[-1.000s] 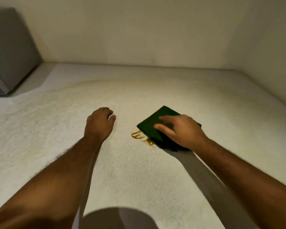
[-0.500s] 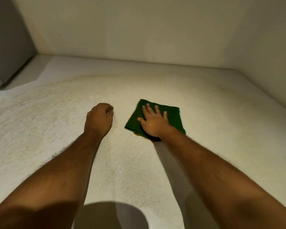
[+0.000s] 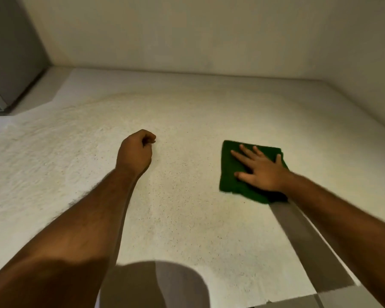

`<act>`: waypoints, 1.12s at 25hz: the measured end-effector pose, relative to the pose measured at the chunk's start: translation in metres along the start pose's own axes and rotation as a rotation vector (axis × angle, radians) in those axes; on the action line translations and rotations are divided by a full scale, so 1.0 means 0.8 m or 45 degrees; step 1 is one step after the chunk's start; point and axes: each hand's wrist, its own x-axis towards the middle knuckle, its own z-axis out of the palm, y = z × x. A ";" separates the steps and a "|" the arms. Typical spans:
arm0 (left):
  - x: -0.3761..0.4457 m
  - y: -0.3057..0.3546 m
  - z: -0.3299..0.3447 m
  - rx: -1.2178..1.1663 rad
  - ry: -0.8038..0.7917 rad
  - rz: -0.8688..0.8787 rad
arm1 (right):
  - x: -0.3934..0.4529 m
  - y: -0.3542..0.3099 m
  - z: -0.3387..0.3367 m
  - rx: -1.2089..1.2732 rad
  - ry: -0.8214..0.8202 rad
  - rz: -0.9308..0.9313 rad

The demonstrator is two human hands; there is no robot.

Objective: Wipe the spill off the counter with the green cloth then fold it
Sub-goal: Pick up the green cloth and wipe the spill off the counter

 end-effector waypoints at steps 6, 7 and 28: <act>-0.003 -0.001 -0.006 -0.154 0.094 -0.055 | 0.046 -0.164 0.009 0.089 0.160 -0.241; -0.003 0.000 -0.008 -0.171 0.119 -0.058 | 0.025 -0.195 0.019 0.054 0.168 -0.368; -0.004 0.006 0.002 0.436 -0.055 0.199 | 0.025 -0.208 0.023 0.093 0.185 -0.118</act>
